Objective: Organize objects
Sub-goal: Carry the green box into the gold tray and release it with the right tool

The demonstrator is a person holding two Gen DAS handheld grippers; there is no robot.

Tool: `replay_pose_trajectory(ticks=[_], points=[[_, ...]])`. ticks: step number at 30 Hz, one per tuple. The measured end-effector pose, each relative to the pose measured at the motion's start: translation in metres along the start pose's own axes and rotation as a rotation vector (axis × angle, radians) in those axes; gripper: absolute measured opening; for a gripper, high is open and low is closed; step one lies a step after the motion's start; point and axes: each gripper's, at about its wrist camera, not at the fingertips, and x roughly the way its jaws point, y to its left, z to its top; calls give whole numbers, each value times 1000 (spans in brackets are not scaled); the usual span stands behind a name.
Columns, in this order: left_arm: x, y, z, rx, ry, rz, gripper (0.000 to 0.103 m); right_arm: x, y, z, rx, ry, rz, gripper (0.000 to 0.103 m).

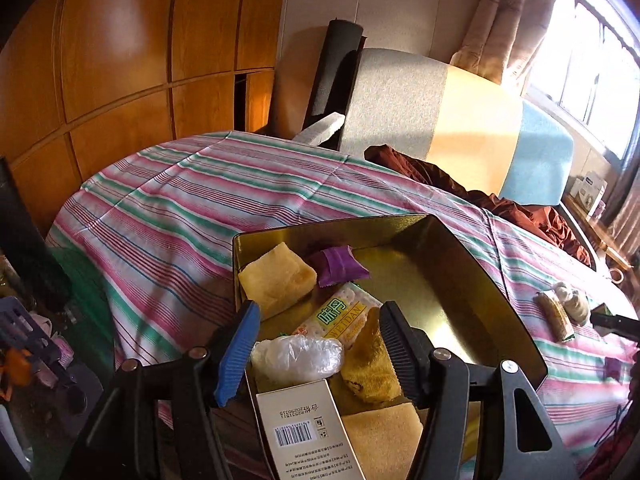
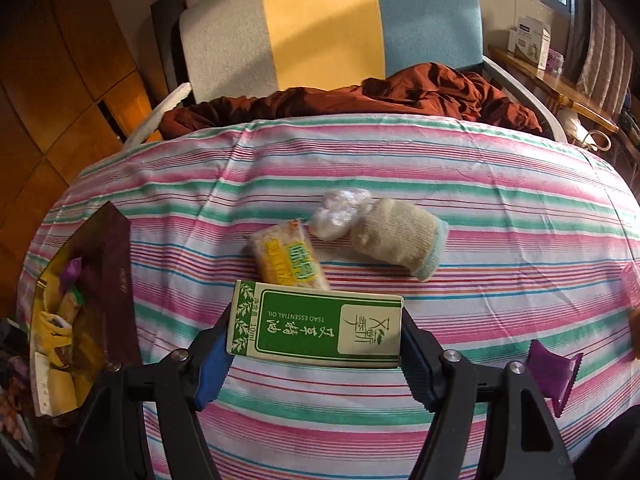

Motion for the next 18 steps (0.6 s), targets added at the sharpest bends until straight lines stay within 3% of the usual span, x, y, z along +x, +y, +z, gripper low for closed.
replay_pose_trajectory(ticks=[5, 10, 14, 18], points=[[-7, 3, -3, -8, -16, -18, 63, -1, 109, 10, -200, 4, 155, 73], [-10, 13, -6, -36, -23, -32, 63, 37, 201, 9, -370, 86, 213, 73], [-13, 22, -9, -44, -27, -29, 64, 84, 241, 6, -419, 179, 194, 74], [-10, 29, -11, -72, -12, -35, 64, 120, 256, -2, -439, 254, 163, 75]])
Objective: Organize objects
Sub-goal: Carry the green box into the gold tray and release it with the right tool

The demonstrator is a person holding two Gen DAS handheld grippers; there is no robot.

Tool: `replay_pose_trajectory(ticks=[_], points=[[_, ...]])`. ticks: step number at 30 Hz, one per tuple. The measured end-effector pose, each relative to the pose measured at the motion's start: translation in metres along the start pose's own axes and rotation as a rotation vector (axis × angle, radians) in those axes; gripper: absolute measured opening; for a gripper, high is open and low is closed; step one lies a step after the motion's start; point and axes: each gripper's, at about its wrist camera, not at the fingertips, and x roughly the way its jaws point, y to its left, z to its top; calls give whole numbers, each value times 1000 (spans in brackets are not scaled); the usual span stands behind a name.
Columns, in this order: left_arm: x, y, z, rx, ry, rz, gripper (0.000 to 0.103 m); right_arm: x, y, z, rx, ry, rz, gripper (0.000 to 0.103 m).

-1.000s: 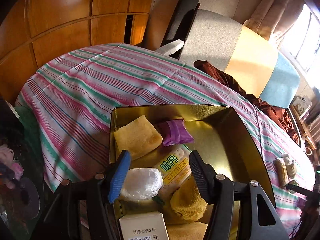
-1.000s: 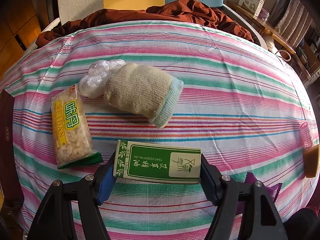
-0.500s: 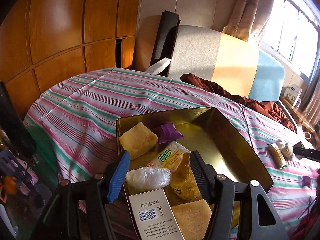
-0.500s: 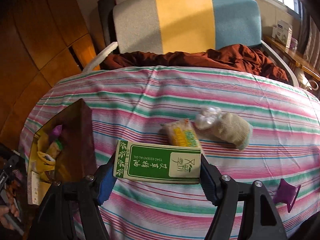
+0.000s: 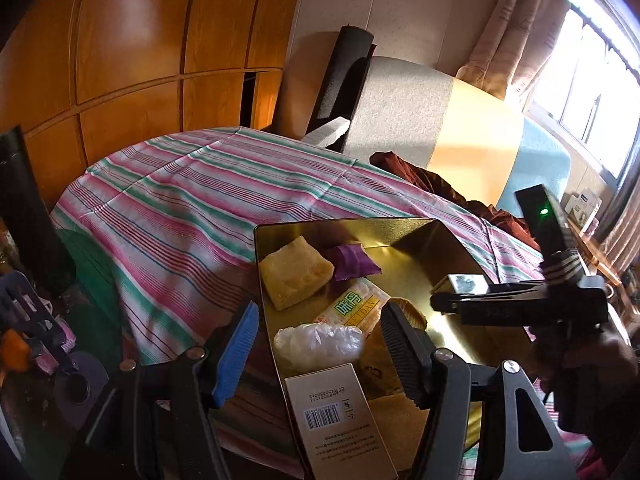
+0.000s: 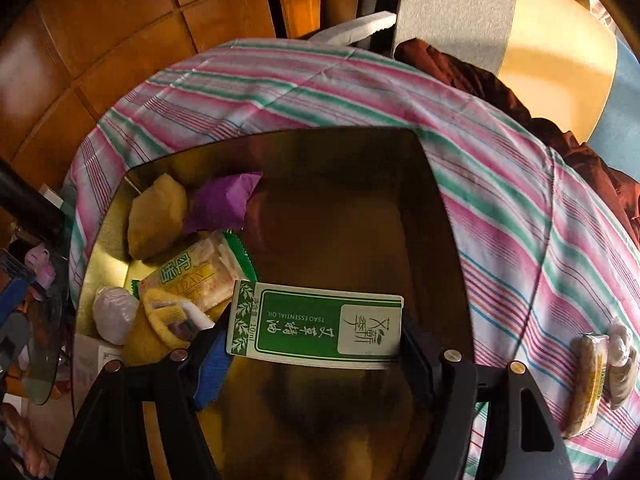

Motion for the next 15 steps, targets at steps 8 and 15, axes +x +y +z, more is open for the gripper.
replay_pose_trajectory(ticks=[8, 15], points=[[5, 2, -3, -4, 6, 26, 76, -19, -3, -13, 1, -63, 64, 86], [-1, -12, -2, 36, -7, 23, 76, -72, -33, -36, 41, -179, 74, 86]])
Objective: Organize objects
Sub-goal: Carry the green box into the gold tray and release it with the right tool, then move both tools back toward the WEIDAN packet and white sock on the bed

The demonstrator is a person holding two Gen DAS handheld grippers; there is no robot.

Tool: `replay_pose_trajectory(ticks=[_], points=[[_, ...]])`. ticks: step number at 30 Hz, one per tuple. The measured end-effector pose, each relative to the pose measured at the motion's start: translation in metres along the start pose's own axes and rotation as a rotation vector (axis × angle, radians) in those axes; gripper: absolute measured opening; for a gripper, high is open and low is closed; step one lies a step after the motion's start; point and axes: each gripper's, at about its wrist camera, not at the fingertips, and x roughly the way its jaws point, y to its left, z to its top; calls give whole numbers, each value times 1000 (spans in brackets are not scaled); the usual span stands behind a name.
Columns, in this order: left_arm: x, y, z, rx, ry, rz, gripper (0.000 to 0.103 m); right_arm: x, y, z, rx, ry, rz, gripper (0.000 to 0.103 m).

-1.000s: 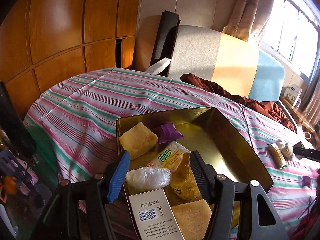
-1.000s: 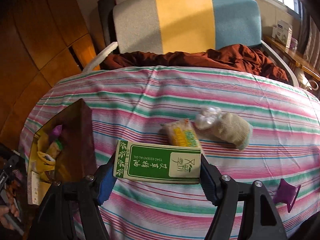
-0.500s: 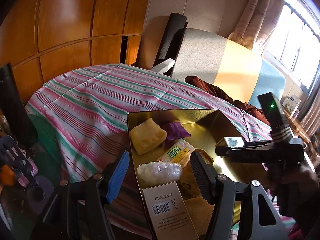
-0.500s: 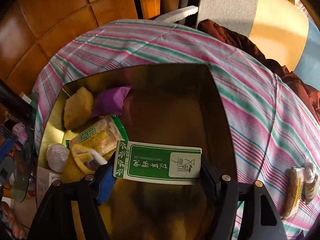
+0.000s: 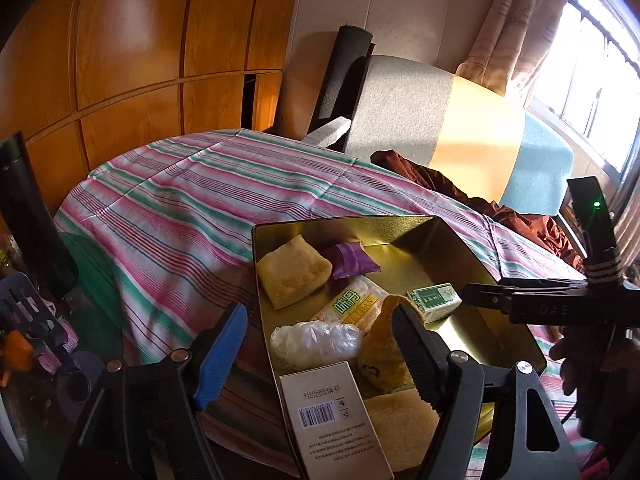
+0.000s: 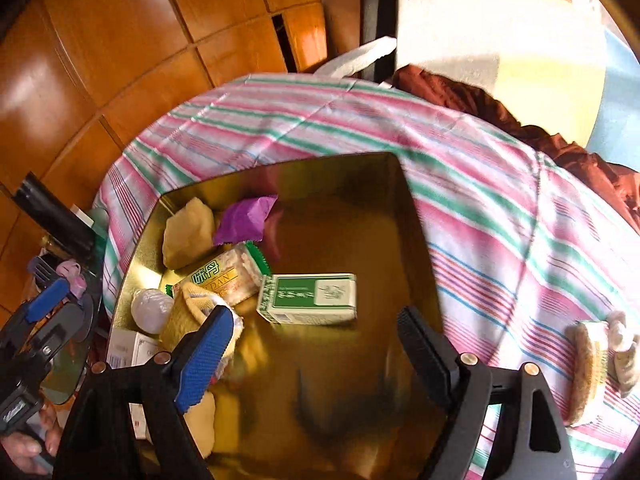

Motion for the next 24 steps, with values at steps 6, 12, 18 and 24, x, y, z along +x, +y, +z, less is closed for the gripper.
replay_pose_trajectory(ticks=[6, 12, 18, 24], points=[[-8, -30, 4, 100, -14, -30, 76, -51, -60, -24, 85, -56, -105, 86], [-10, -70, 4, 187, -13, -78, 77, -79, -135, -56, 202, -45, -242, 86], [-7, -112, 1, 279, 5, -130, 79, -98, -206, -81, 318, -40, -354, 86], [-1, -156, -5, 365, 24, -179, 79, -107, -269, -106, 464, -66, -428, 86]])
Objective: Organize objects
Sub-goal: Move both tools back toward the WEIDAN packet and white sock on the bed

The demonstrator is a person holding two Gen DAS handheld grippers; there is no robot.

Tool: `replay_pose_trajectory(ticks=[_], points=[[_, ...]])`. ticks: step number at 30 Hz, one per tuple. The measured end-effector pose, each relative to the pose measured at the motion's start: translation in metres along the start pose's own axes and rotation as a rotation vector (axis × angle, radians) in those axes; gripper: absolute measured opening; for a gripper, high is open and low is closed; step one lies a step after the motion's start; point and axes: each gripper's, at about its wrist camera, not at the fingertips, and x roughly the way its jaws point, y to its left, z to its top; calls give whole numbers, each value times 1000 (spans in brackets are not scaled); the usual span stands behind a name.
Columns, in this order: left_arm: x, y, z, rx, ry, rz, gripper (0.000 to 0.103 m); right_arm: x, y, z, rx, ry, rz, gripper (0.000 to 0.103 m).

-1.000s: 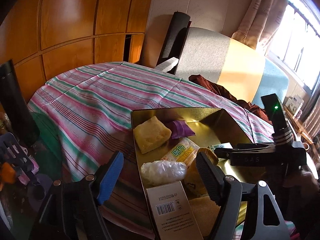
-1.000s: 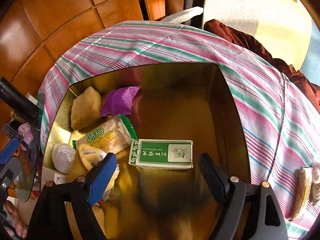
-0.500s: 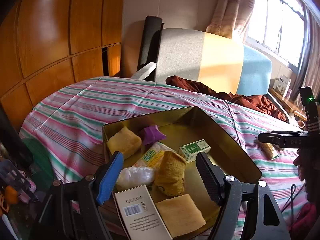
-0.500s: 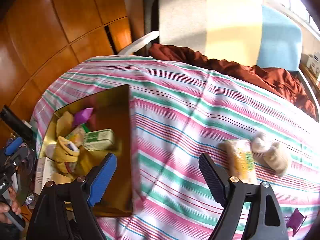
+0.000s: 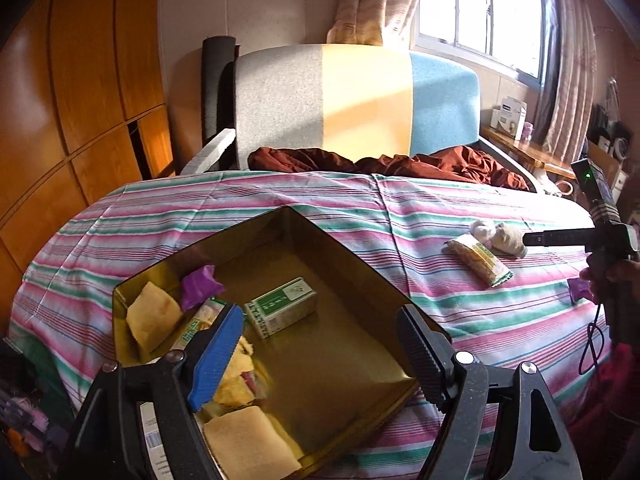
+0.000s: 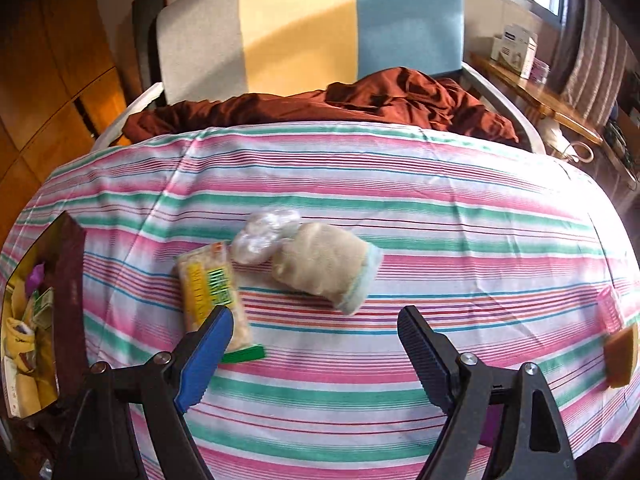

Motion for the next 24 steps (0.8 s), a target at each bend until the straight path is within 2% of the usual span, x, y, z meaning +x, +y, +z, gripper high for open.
replay_pose_trajectory(ticks=[3, 6, 9, 16, 21, 24], points=[[8, -21, 4, 36, 13, -24, 79, 13, -21, 1, 87, 52, -29, 86], [18, -42, 8, 64, 29, -52, 79, 15, -32, 1, 124, 67, -55, 86], [30, -65, 13, 80, 53, -98, 79, 19, -42, -2, 171, 97, -45, 86], [63, -126, 28, 108, 124, -223, 79, 10, -59, 0, 259, 76, -30, 86], [101, -155, 39, 17, 228, -294, 79, 5, -74, 0, 335, 60, 6, 86], [125, -171, 45, -1, 255, -262, 79, 3, -79, 1, 363, 53, 24, 86]])
